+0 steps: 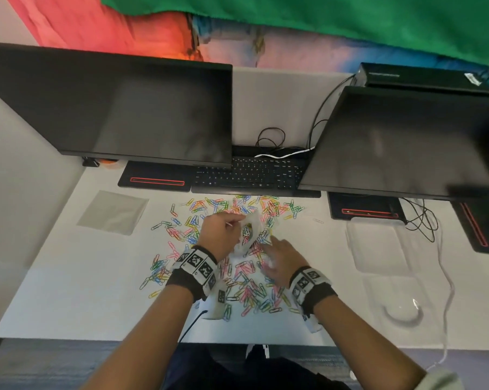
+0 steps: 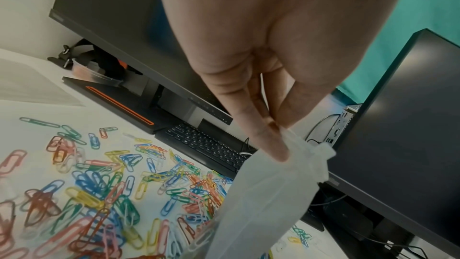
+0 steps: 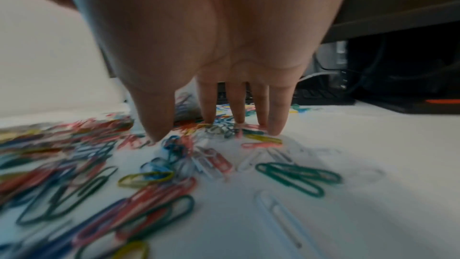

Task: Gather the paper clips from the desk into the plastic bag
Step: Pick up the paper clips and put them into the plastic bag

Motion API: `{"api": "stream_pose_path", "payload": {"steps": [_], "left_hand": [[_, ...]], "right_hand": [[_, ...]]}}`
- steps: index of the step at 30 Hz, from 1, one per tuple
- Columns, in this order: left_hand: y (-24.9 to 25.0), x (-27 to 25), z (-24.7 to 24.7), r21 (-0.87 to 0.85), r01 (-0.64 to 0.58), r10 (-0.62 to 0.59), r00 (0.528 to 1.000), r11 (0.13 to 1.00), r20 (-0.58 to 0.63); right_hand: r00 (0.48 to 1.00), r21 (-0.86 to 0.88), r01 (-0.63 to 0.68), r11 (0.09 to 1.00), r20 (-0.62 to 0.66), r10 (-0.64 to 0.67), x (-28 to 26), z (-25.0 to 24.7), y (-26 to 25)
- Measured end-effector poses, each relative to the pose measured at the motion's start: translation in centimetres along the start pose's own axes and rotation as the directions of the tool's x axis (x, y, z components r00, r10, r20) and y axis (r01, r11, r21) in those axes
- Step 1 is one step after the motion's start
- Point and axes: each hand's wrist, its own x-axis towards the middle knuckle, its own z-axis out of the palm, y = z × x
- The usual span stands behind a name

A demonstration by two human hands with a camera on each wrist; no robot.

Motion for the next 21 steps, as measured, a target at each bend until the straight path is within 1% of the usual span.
{"api": "stream_pose_path", "payload": {"steps": [2,4,5,7,9,11,12,13,14,15,16,17,18,19,20,21], "left_hand": [[-0.1,0.0,0.1,-0.002,0.002,-0.002,1.0,1.0,-0.002],[-0.1,0.1,0.2,-0.005,0.009,-0.009,1.0,1.0,0.004],[-0.1,0.1,0.2,-0.003,0.01,-0.01,1.0,1.0,0.007],[-0.1,0.2,0.3,0.003,0.01,-0.01,1.0,1.0,0.007],[-0.1,0.3,0.4,0.007,0.013,-0.013,1.0,1.0,0.012],[-0.1,0.4,0.6,0.015,0.014,-0.014,1.0,1.0,0.023],[-0.2,0.5,0.7,0.016,0.017,-0.017,0.999,1.0,0.03],[-0.2,0.5,0.7,0.017,0.021,-0.021,0.999,1.0,0.038],[-0.2,0.6,0.8,0.019,0.021,-0.022,0.999,1.0,0.043],[-0.1,0.6,0.9,0.021,0.017,-0.017,0.999,1.0,0.045],[-0.1,0.6,1.0,0.02,0.008,-0.009,0.999,1.0,0.044],[-0.1,0.6,1.2,0.017,-0.001,0.0,0.999,1.0,0.043],[0.0,0.6,1.4,0.017,-0.005,0.004,0.999,1.0,0.042],[0.0,0.6,1.6,0.018,-0.003,0.002,0.999,1.0,0.045],[0.1,0.6,1.7,0.02,0.003,-0.004,0.999,1.0,0.05],[0.2,0.7,2.0,0.022,0.006,-0.007,0.998,1.0,0.056]], "right_hand": [[0.997,-0.107,0.068,0.992,-0.018,-0.07,-0.1,0.4,-0.7],[0.991,-0.147,0.108,0.983,-0.059,-0.118,-0.3,0.5,-1.2],[0.989,-0.168,0.124,0.978,-0.06,-0.136,-0.3,0.5,-1.2],[0.989,-0.203,0.139,0.969,-0.027,-0.148,-0.4,0.6,-1.0],[0.988,-0.199,0.143,0.969,-0.023,-0.15,-0.4,0.5,-0.5],[0.99,-0.114,0.112,0.987,-0.069,-0.121,-0.3,0.3,-0.2],[0.99,-0.006,0.063,0.998,-0.126,-0.063,-0.3,-0.1,0.1],[0.982,0.133,0.003,0.991,-0.19,0.022,-0.3,-0.5,0.3],[0.965,0.285,-0.056,0.957,-0.231,0.125,-0.4,-1.2,0.6],[0.942,0.437,-0.087,0.895,-0.257,0.217,-0.5,-1.9,0.8],[0.921,0.583,-0.106,0.805,-0.248,0.301,-0.7,-2.7,1.1],[0.906,0.72,-0.12,0.684,-0.202,0.372,-0.8,-3.5,1.3],[0.899,0.828,-0.123,0.547,-0.141,0.415,-1.1,-4.3,1.6],[0.898,0.904,-0.107,0.414,-0.091,0.43,-1.3,-5.2,1.8],[0.901,0.949,-0.078,0.306,-0.065,0.43,-1.6,-6.2,2.0],[0.908,0.974,-0.036,0.223,-0.061,0.414,-2.0,-7.1,2.0]]}}
